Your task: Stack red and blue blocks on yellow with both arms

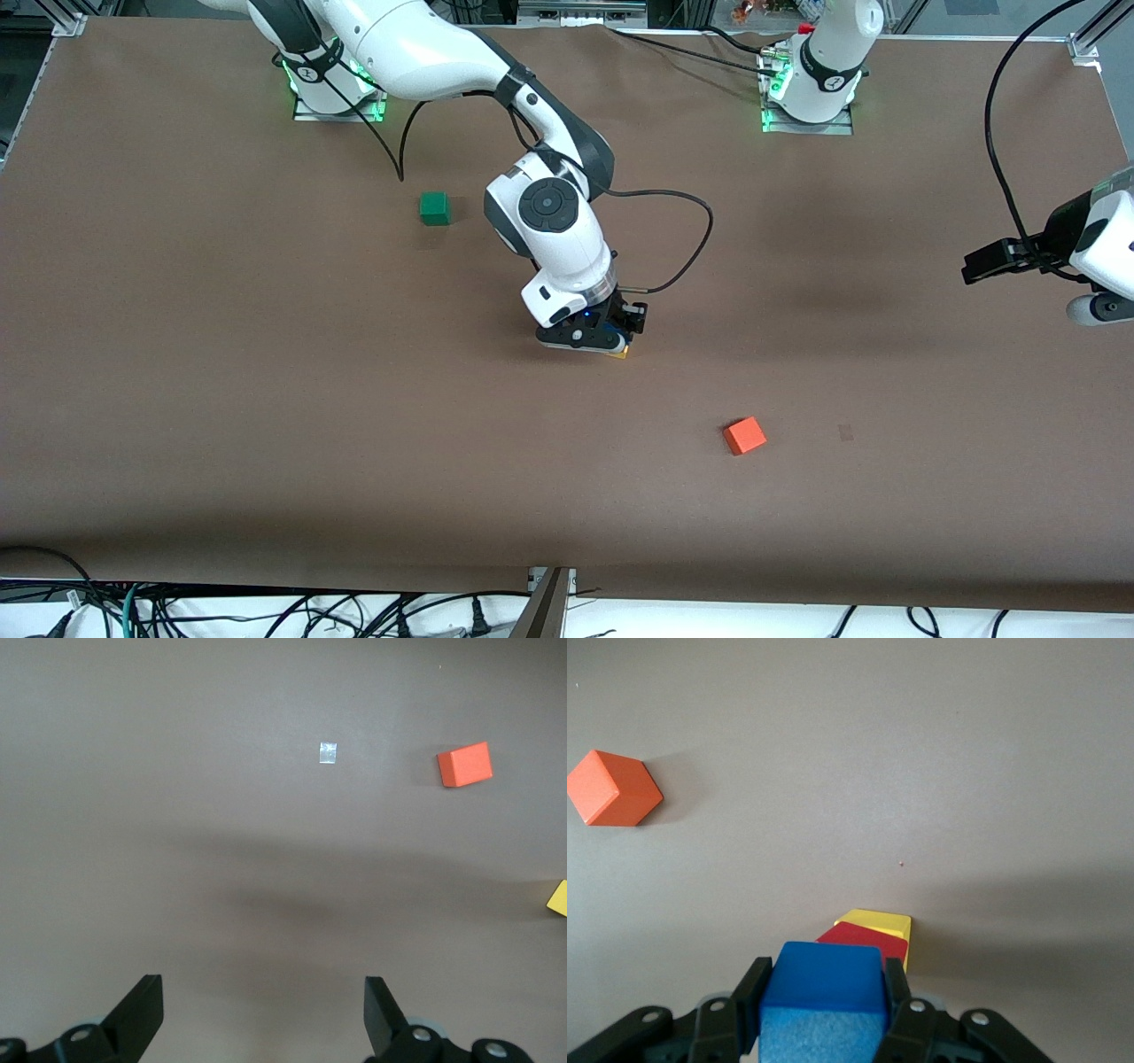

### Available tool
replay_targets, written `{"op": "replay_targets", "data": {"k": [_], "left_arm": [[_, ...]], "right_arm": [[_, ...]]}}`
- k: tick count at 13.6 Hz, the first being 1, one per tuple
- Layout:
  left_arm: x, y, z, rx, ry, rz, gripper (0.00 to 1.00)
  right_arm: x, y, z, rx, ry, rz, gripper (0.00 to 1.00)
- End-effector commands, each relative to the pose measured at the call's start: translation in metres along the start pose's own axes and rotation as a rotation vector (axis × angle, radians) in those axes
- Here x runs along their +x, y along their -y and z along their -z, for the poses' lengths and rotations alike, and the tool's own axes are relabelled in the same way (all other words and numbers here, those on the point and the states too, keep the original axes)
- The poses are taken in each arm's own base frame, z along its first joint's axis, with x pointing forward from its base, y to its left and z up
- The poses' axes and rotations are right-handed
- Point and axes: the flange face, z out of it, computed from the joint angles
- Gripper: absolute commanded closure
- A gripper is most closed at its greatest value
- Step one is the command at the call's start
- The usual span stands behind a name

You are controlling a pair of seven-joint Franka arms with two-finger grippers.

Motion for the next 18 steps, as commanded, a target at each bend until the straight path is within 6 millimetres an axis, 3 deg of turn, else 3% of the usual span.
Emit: {"op": "replay_targets", "data": {"k": [1, 2, 3, 4, 8, 12, 14, 18], "left_arm": [[0.002, -0.001, 0.006, -0.023, -0.005, -0.013, 0.0], [0.002, -0.001, 0.006, -0.023, -0.005, -0.013, 0.0], [0.002, 0.0, 0.006, -0.024, -0.005, -0.011, 0.0], [0.002, 0.0, 0.006, -0.024, -0.005, -0.011, 0.0], [0.002, 0.001, 0.006, -0.024, -0.005, -0.01, 0.0], [0.002, 0.001, 0.006, -0.024, -0.005, -0.01, 0.0], [0.002, 0.001, 0.006, -0.024, -0.005, -0.01, 0.0], [0.002, 0.001, 0.006, -0.024, -0.005, -0.01, 0.0]], "right_arm": [[0.006, 0.003, 0.001, 0.008, -0.023, 0.006, 0.39], [0.008, 0.003, 0.002, 0.009, -0.024, 0.005, 0.33], [0.006, 0.003, 0.002, 0.008, -0.023, 0.007, 0.06], [0.006, 0.003, 0.003, 0.008, -0.023, 0.005, 0.0], [0.013, -0.001, 0.019, -0.03, -0.012, 0.0, 0.0], [0.056, -0.023, 0.107, -0.092, -0.051, -0.045, 0.0], [0.078, -0.057, 0.143, -0.139, -0.027, -0.038, 0.0], [0.101, -0.119, 0.197, -0.177, 0.016, 0.038, 0.0]]}}
